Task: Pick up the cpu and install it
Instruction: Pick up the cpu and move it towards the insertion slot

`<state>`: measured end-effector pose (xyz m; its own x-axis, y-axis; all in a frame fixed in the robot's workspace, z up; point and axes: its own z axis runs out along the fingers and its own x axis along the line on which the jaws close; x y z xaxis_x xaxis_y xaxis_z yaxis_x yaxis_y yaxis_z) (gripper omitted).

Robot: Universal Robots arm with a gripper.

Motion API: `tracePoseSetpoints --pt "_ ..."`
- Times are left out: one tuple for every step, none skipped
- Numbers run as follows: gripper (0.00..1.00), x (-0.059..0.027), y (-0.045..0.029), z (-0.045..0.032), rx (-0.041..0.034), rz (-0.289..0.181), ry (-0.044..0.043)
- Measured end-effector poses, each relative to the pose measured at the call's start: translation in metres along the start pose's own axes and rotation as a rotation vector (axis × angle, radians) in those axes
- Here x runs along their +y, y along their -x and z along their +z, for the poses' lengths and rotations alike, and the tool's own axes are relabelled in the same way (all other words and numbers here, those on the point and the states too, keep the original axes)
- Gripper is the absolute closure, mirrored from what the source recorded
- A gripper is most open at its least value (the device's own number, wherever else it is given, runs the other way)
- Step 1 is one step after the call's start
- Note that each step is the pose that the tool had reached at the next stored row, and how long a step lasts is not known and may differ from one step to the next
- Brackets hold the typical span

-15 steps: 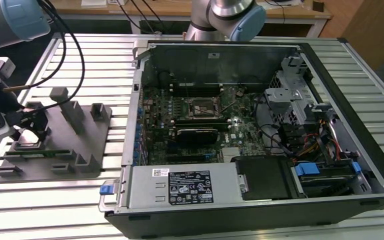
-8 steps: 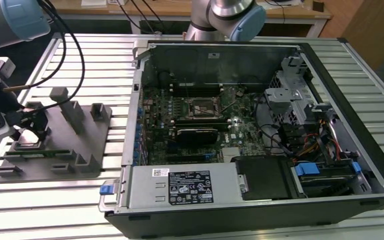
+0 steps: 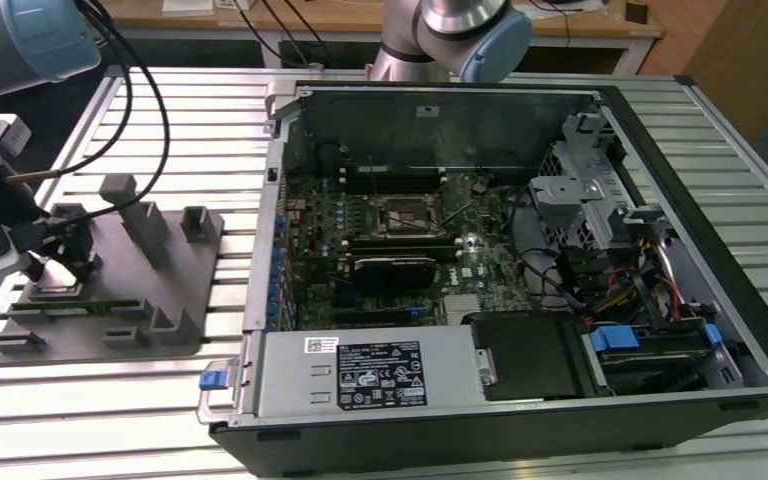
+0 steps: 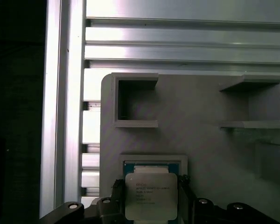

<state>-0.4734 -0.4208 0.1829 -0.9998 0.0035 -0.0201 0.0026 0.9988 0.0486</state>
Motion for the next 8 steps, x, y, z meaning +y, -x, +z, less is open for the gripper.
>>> tracePoseSetpoints --pt "0.46 0.0000 0.0000 0.0000 0.0000 0.000 0.0000" --pt "0.46 0.0000 0.0000 -0.0001 -0.0001 0.000 0.0000" --pt "0.46 0.0001 0.0001 -0.0011 0.0000 0.000 0.0000" --pt "0.46 0.0002 0.0000 -0.0029 0.0000 0.000 0.0000" --pt "0.46 0.0002 0.0001 -0.0038 -0.0001 0.000 0.0000" --pt "0.46 0.0003 0.0001 -0.0048 0.0000 0.000 0.0000" --pt "0.46 0.0003 0.0001 -0.0057 -0.0001 0.000 0.0001" --pt "0.46 0.0004 0.0001 -0.0066 -0.0001 0.000 0.0000"
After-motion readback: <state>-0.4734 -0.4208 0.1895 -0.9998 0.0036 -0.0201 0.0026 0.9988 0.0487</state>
